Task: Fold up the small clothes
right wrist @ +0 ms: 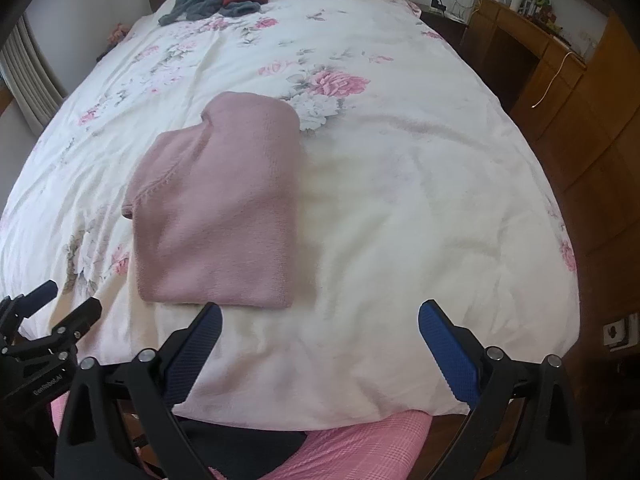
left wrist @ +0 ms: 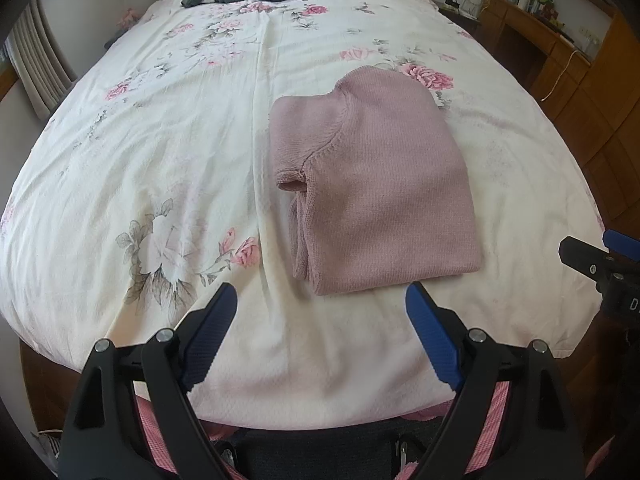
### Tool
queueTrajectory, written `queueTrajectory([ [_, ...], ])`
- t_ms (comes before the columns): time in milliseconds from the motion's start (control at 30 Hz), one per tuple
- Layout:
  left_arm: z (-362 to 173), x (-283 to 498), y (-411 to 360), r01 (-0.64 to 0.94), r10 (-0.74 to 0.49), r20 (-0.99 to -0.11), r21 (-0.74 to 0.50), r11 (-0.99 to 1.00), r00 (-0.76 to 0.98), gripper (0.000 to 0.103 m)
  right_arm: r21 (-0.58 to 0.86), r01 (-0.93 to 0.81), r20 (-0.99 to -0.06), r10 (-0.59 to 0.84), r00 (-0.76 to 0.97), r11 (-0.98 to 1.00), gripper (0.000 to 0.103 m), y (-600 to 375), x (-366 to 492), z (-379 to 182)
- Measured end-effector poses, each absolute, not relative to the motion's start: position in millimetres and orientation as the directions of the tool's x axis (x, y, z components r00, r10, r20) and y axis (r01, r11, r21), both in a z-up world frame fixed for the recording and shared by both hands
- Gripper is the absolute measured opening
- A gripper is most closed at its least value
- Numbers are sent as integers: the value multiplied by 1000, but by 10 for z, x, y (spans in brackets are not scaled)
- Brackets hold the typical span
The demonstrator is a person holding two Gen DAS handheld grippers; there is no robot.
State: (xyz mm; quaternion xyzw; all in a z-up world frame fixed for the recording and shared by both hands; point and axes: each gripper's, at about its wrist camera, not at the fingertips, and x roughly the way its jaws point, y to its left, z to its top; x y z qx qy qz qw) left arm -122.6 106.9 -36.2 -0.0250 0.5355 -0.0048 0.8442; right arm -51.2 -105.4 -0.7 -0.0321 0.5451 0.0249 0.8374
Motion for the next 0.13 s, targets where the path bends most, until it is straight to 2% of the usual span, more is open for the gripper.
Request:
queueTrajectory([
  [133,-365,-1227,1071,-20,-33,-903,-46,999,428,86,-20,-71,-916,10,401,997,99,-1069,-501,-8],
])
